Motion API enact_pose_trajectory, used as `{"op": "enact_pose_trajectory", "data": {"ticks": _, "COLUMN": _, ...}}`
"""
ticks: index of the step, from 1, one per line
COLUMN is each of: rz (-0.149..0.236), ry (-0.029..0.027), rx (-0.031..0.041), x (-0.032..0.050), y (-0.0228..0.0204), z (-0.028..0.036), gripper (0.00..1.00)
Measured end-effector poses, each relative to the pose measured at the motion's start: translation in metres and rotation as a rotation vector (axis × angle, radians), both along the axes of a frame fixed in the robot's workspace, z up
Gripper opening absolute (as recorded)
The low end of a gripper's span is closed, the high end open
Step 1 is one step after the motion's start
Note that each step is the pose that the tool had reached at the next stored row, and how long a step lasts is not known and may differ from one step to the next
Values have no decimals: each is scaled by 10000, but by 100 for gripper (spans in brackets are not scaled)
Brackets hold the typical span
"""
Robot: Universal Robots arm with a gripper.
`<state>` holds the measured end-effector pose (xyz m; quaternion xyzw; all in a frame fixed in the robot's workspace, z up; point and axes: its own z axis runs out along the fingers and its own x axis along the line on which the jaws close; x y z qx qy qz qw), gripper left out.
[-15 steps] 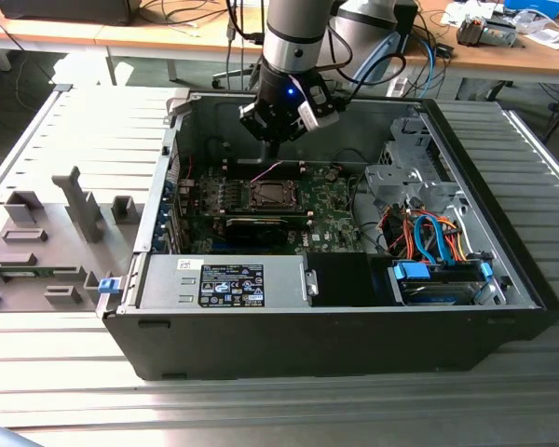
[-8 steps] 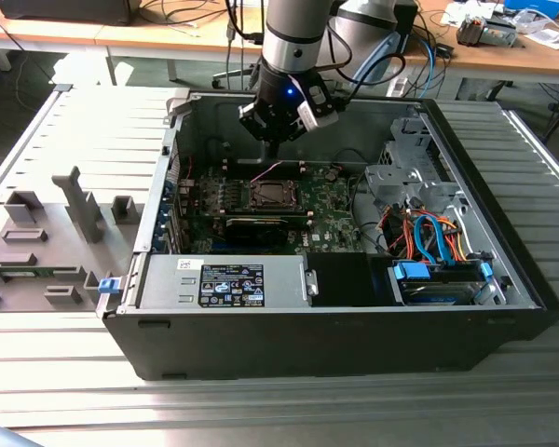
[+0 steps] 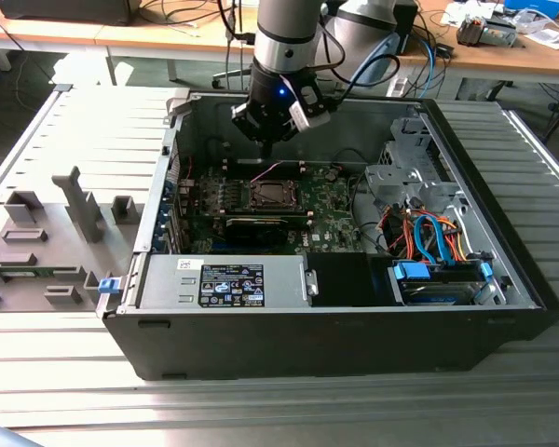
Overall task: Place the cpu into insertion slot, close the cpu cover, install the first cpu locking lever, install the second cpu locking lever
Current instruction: 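Install the first cpu locking lever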
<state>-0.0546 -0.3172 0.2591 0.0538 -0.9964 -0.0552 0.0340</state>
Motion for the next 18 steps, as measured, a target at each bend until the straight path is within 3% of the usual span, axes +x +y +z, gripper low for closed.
{"op": "enact_pose_trajectory", "data": {"ticks": 7, "rz": 23, "ry": 0, "rx": 7, "x": -20, "y": 0, "z": -83, "gripper": 11}}
{"op": "enact_pose_trajectory", "data": {"ticks": 18, "rz": 23, "ry": 0, "rx": 8, "x": -20, "y": 0, "z": -143, "gripper": 11}}
